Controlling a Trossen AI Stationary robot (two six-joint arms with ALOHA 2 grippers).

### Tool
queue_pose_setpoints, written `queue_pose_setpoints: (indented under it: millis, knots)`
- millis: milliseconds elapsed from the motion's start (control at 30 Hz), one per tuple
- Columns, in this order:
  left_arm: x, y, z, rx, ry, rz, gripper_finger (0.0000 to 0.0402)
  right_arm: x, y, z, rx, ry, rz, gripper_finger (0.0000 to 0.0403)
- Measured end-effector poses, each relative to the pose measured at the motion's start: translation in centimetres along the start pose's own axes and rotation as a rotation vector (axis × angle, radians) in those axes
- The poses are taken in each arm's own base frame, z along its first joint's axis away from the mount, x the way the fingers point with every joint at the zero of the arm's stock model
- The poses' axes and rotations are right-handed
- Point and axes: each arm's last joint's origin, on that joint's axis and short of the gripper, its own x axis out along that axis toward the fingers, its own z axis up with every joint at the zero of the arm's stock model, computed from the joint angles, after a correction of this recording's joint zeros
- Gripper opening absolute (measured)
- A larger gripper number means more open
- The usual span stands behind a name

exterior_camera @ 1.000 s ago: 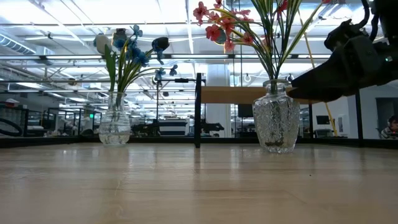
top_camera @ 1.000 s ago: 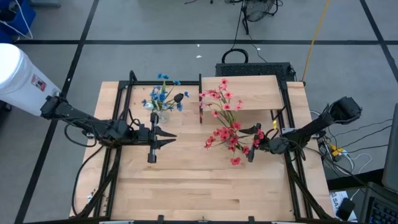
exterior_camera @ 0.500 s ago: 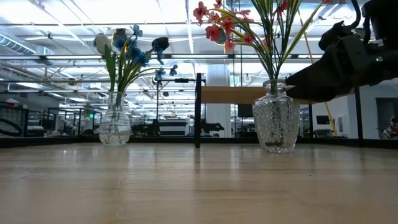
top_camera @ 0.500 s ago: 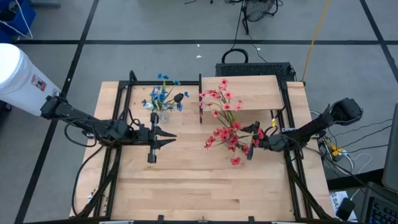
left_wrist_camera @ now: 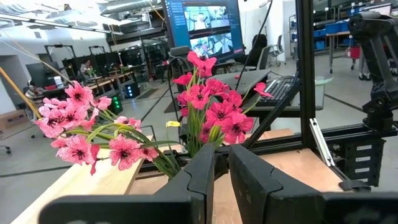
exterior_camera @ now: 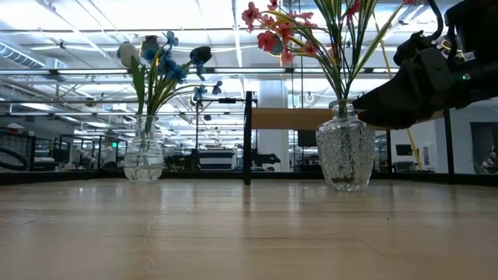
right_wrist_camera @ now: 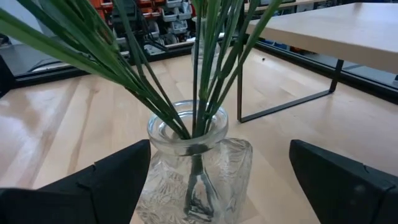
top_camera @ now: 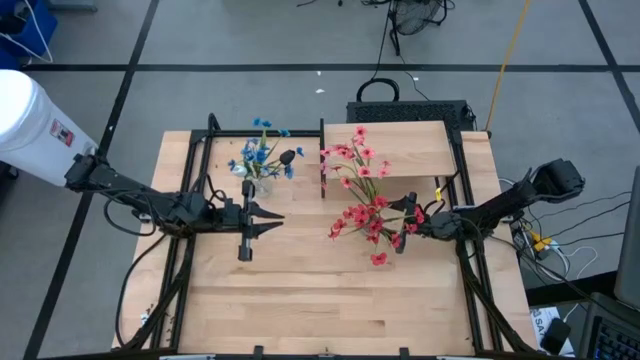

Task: Pick and place flowers into a vace then onto a shelf
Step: Put the right transparent vase with flowers on the shelf

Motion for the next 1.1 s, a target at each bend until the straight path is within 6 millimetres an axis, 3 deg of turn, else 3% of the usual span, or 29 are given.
queue_pose_setpoints:
  millis: [733, 1100]
  knots:
    - [0.0, 0.01, 0.0, 0.001, 0.0, 0.0, 0.0058, 0.21, 0.26, 0.28, 0.007, 0.011, 0.097, 0.0375]
    - [0.01, 0.02, -0.01, 0.007, 0.0, 0.001, 0.0058, 0.76, -0.37, 0.1, -0.001, 0.029, 0.056, 0.0375]
